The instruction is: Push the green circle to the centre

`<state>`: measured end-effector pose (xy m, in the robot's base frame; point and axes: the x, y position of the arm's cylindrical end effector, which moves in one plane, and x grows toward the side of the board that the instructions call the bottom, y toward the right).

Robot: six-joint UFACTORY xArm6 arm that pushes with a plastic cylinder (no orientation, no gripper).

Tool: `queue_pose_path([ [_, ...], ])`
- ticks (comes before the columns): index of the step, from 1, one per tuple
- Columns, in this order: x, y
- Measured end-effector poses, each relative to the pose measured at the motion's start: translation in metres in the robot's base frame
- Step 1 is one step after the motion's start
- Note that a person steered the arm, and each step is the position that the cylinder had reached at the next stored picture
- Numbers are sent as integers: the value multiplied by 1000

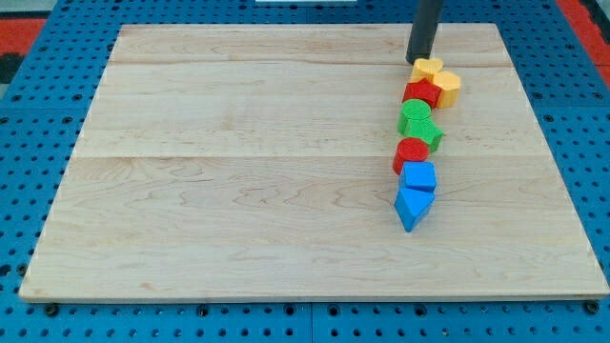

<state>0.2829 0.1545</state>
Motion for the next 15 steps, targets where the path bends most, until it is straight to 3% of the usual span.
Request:
queue_pose_path([
  [1,28,0],
  [2,29,-5],
  [4,-10,-5],
  [15,-10,-38],
])
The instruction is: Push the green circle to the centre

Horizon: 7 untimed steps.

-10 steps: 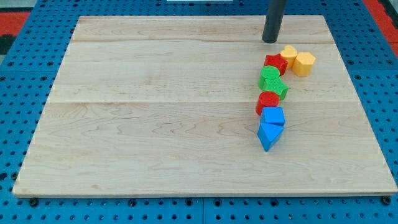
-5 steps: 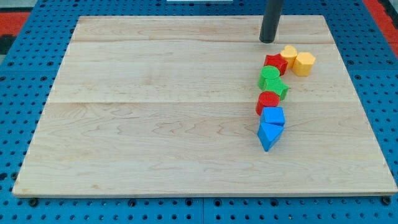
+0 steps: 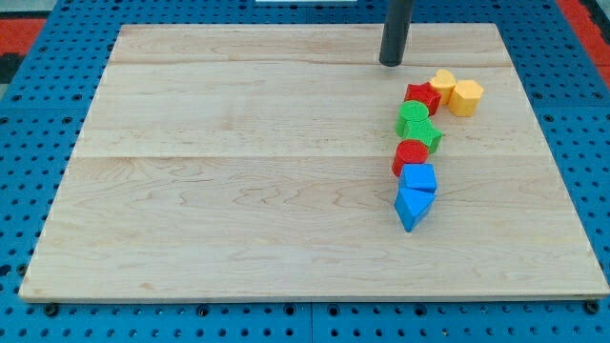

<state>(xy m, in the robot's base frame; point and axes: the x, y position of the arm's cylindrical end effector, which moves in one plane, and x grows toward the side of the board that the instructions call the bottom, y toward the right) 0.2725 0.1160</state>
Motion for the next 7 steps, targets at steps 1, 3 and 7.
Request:
queue_pose_path([
  [1,0,-13],
  [3,11,59],
  [7,37,95],
])
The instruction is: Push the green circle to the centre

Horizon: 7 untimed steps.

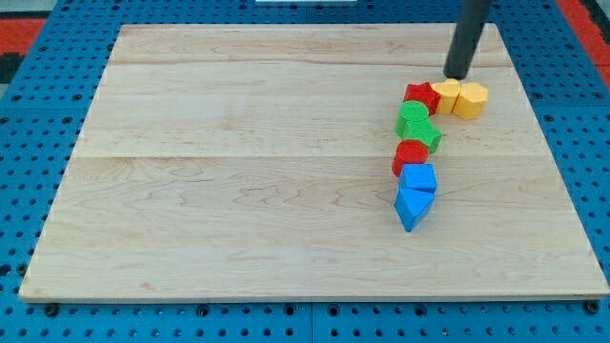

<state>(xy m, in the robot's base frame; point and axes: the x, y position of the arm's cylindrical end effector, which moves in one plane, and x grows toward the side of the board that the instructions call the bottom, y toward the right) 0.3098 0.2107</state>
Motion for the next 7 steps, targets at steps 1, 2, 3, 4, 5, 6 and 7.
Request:
queue_pose_path([
  [1,35,-5],
  [2,66,-35],
  [3,90,-22],
  [4,94,-59],
  [5,79,-124],
  [6,67,-150],
  [7,64,-194],
])
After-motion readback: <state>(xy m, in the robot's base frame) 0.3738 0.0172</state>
